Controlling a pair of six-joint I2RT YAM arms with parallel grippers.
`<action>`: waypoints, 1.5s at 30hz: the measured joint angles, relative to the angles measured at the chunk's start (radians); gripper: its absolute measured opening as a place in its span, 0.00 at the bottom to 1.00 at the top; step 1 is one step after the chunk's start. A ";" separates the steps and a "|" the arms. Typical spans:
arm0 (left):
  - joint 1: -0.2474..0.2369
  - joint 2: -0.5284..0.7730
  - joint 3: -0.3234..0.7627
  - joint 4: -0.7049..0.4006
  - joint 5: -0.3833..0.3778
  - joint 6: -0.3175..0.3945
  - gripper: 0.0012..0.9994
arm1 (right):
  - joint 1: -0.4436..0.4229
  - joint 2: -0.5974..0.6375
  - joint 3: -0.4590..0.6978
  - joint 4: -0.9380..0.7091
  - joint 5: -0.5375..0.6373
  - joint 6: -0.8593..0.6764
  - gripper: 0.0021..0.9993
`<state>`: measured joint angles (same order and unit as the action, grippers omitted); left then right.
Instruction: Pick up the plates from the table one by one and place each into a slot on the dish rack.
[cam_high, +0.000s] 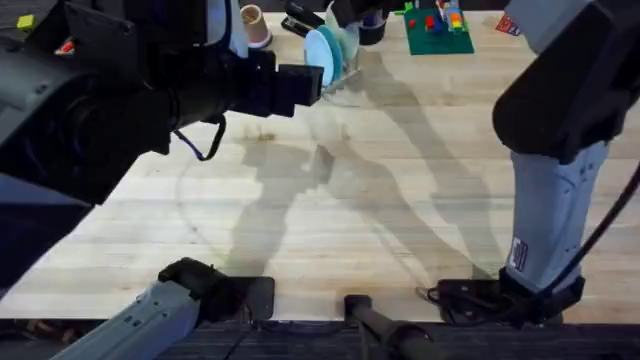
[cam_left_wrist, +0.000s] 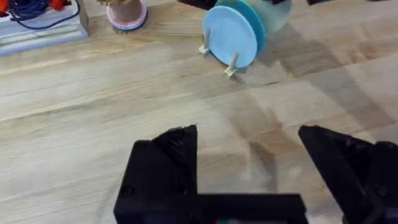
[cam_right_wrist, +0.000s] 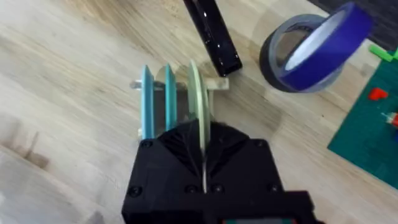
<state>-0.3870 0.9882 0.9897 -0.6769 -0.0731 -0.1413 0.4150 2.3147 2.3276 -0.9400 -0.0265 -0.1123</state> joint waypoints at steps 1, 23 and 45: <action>0.000 0.000 0.000 0.000 0.000 0.000 1.00 | 0.001 0.005 0.000 0.003 0.000 0.000 0.03; 0.000 0.000 0.000 0.000 0.000 0.000 1.00 | 0.006 0.009 0.000 -0.002 0.003 0.000 0.08; 0.000 0.000 0.000 0.000 -0.001 0.000 1.00 | 0.006 0.009 0.000 -0.007 0.004 0.000 0.22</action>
<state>-0.3870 0.9882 0.9897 -0.6769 -0.0738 -0.1410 0.4213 2.3234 2.3276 -0.9474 -0.0229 -0.1123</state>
